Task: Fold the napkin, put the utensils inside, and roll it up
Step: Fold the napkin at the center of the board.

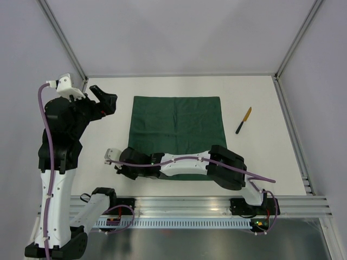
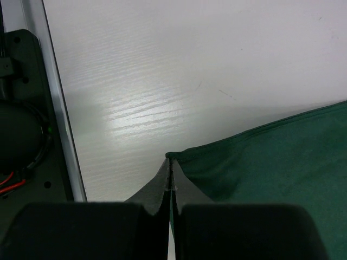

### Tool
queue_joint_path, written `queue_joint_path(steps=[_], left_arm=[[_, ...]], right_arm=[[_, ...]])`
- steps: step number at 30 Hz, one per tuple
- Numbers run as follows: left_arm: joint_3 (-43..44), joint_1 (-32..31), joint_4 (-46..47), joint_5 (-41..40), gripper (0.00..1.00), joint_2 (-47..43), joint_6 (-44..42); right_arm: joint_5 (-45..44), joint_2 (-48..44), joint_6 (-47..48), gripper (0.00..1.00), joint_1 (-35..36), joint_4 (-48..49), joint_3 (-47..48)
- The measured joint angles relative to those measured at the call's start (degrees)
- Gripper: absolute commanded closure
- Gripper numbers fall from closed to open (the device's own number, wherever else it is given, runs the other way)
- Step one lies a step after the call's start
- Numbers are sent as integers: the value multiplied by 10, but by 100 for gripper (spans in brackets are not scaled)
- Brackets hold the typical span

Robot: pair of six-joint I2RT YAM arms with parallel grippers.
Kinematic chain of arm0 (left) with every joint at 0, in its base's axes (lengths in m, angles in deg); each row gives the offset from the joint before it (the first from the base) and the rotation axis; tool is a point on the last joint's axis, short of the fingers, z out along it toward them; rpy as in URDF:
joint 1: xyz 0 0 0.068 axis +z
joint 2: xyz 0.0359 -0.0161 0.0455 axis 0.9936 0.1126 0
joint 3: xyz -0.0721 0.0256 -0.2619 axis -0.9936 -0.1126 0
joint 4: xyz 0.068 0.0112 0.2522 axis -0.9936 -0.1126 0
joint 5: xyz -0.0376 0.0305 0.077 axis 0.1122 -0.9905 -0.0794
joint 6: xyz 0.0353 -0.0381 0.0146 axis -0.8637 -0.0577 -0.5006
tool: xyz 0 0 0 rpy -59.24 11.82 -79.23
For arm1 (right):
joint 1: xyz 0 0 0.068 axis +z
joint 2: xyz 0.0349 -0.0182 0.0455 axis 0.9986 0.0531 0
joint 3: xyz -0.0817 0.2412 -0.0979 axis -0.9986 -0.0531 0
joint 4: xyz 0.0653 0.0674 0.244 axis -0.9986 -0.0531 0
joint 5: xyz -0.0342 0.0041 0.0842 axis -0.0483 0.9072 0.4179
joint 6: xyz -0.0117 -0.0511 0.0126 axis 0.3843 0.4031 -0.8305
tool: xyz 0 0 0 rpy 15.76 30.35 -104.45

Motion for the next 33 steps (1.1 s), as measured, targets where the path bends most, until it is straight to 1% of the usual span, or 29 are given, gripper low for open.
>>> queue_joint_path(steps=[5, 10, 19, 33], left_arm=[[-6, 0, 0, 0, 0, 0, 0], [-15, 0, 3, 0, 0, 0, 0], [-28, 0, 16, 3, 0, 5, 0], [-44, 0, 48, 25, 0, 23, 0]], right_arm=[[0, -12, 2, 99, -12, 0, 1], [-1, -22, 3, 100, -38, -2, 1], [-4, -70, 13, 99, -109, -2, -40], [-10, -113, 31, 99, -228, 1, -109]])
